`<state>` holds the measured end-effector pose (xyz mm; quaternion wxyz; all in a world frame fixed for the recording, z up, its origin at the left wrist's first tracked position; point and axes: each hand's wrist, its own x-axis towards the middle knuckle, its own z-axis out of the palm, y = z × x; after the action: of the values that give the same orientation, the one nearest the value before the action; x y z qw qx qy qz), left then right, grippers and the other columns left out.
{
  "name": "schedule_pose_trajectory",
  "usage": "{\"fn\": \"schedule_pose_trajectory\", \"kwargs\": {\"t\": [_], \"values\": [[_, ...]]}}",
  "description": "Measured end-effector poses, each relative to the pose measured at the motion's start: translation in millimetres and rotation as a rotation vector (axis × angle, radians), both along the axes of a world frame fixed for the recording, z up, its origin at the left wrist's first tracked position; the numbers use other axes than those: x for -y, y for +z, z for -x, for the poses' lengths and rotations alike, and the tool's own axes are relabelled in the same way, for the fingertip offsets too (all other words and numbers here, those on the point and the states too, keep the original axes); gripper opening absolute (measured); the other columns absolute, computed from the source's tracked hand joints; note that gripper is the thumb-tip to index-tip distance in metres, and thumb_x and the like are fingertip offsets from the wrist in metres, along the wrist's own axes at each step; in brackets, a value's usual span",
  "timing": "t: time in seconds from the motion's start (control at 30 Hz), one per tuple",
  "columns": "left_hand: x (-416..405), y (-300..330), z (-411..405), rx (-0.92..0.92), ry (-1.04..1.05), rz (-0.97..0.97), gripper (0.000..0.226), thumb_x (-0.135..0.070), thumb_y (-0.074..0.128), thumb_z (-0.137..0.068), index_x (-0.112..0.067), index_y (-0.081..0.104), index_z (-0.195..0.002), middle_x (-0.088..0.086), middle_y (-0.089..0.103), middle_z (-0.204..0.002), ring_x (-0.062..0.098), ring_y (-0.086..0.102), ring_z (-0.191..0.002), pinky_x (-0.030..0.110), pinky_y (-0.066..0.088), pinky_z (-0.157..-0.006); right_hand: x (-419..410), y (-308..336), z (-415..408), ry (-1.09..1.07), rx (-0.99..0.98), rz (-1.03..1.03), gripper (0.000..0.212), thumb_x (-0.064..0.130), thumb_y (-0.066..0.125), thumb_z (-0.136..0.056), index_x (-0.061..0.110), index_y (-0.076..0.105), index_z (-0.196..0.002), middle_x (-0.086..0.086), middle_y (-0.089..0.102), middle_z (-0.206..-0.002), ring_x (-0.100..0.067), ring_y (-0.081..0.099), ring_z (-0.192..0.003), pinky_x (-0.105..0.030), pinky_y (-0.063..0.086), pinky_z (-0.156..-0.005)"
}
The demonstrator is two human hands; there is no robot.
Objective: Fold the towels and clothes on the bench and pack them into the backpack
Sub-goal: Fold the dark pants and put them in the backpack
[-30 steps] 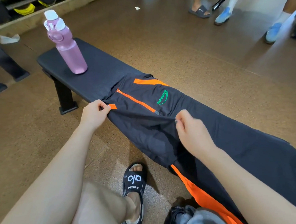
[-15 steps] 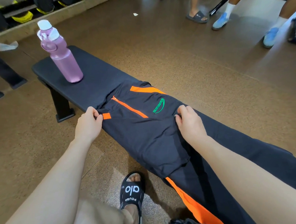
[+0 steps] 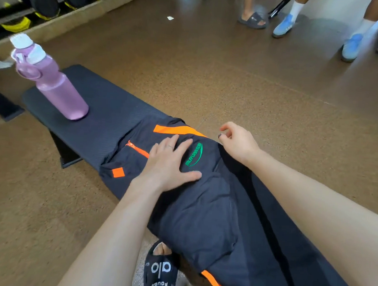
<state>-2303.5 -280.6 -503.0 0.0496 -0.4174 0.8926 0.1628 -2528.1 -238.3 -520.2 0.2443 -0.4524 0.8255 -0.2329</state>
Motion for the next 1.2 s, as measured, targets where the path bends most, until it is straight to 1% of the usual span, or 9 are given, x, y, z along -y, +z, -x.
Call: {"fn": "schedule_pose_trajectory", "kwargs": {"t": [0.13, 0.33, 0.4, 0.5, 0.6, 0.7, 0.9, 0.97, 1.2], "values": [[10.2, -15.3, 1.5, 0.139, 0.041, -0.062, 0.111, -0.082, 0.062, -0.072, -0.041, 0.008, -0.159, 0.001, -0.006, -0.169, 0.025, -0.005, -0.155, 0.049, -0.001, -0.125, 56.4, -13.7, 11.3, 0.182, 0.155, -0.105, 0.041, 0.014, 0.051, -0.098, 0.022, 0.058, -0.138, -0.006, 0.062, -0.135, -0.023, 0.055, -0.126, -0.026, 0.038, -0.103], [19.7, -17.9, 11.5, 0.127, 0.094, -0.066, 0.115, -0.086, 0.066, -0.060, -0.046, 0.013, -0.154, 0.001, -0.001, -0.166, 0.028, -0.001, -0.152, 0.051, 0.007, -0.124, 121.1, -43.7, -10.6, 0.276, 0.460, -0.112, 0.057, 0.000, 0.052, -0.097, 0.019, 0.046, -0.150, -0.010, 0.049, -0.149, -0.022, 0.051, -0.133, -0.027, 0.043, -0.102], [21.4, -15.6, 14.5, 0.133, 0.109, -0.089, 0.115, -0.085, 0.069, -0.057, -0.047, 0.014, -0.152, 0.000, -0.001, -0.165, 0.029, 0.000, -0.152, 0.051, 0.009, -0.123, 132.3, -50.7, -11.5, 0.271, 0.545, -0.091, 0.059, -0.005, 0.049, -0.094, 0.022, 0.052, -0.146, -0.007, 0.051, -0.146, -0.021, 0.052, -0.132, -0.032, 0.048, -0.103], [21.7, -10.6, 15.2, 0.131, 0.117, -0.133, 0.114, -0.081, 0.072, -0.056, -0.048, 0.015, -0.149, -0.002, -0.001, -0.164, 0.028, -0.001, -0.151, 0.052, 0.009, -0.123, 140.9, -57.6, -11.2, 0.288, 0.614, -0.131, 0.042, -0.004, 0.050, -0.092, 0.023, 0.073, -0.114, -0.005, 0.071, -0.120, -0.016, 0.066, -0.103, -0.037, 0.055, -0.094], [21.2, -7.3, 14.4, 0.111, 0.129, -0.154, 0.112, -0.077, 0.074, -0.056, -0.049, 0.017, -0.148, -0.004, 0.000, -0.163, 0.025, -0.001, -0.151, 0.049, 0.009, -0.124, 141.8, -57.1, -10.0, 0.272, 0.584, -0.129, 0.029, 0.002, 0.052, -0.091, 0.023, 0.067, -0.078, 0.001, 0.068, -0.086, -0.015, 0.057, -0.080, -0.033, 0.050, -0.075], [20.7, -5.5, 15.1, 0.096, 0.138, -0.161, 0.111, -0.078, 0.073, -0.054, -0.051, 0.017, -0.147, -0.005, 0.001, -0.163, 0.023, -0.001, -0.150, 0.049, 0.009, -0.124, 138.5, -53.9, -7.2, 0.208, 0.566, -0.059, 0.028, 0.002, 0.050, -0.087, 0.022, 0.058, -0.069, 0.004, 0.058, -0.078, -0.015, 0.050, -0.078, -0.029, 0.040, -0.069], [20.9, -2.2, 14.1, 0.063, 0.151, -0.191, 0.106, -0.075, 0.076, -0.058, -0.052, 0.020, -0.146, -0.008, 0.003, -0.162, 0.020, -0.001, -0.150, 0.046, 0.008, -0.124, 133.5, -42.3, -1.5, 0.255, 0.291, 0.108, 0.012, 0.014, 0.050, -0.088, 0.021, 0.053, -0.079, 0.005, 0.057, -0.076, -0.019, 0.050, -0.078, -0.031, 0.039, -0.065], [21.2, -1.7, 15.4, 0.037, 0.165, -0.187, 0.099, -0.076, 0.074, -0.062, -0.051, 0.025, -0.145, -0.008, 0.007, -0.160, 0.020, 0.003, -0.149, 0.045, 0.010, -0.123, 131.8, -31.9, 2.0, 0.334, 0.211, 0.134, 0.008, 0.017, 0.052, -0.089, 0.022, 0.058, -0.088, 0.003, 0.061, -0.084, -0.021, 0.055, -0.085, -0.033, 0.043, -0.073], [25.3, -1.4, 28.4, -0.059, 0.317, -0.141, 0.075, -0.071, 0.052, -0.087, -0.034, 0.028, -0.148, -0.002, 0.030, -0.149, 0.027, 0.027, -0.139, 0.049, 0.027, -0.115, 120.8, 4.7, 12.0, 0.603, -0.079, 0.046, 0.016, 0.027, 0.062, -0.087, 0.023, 0.067, -0.102, 0.003, 0.063, -0.095, -0.019, 0.057, -0.093, -0.029, 0.045, -0.079]]}}
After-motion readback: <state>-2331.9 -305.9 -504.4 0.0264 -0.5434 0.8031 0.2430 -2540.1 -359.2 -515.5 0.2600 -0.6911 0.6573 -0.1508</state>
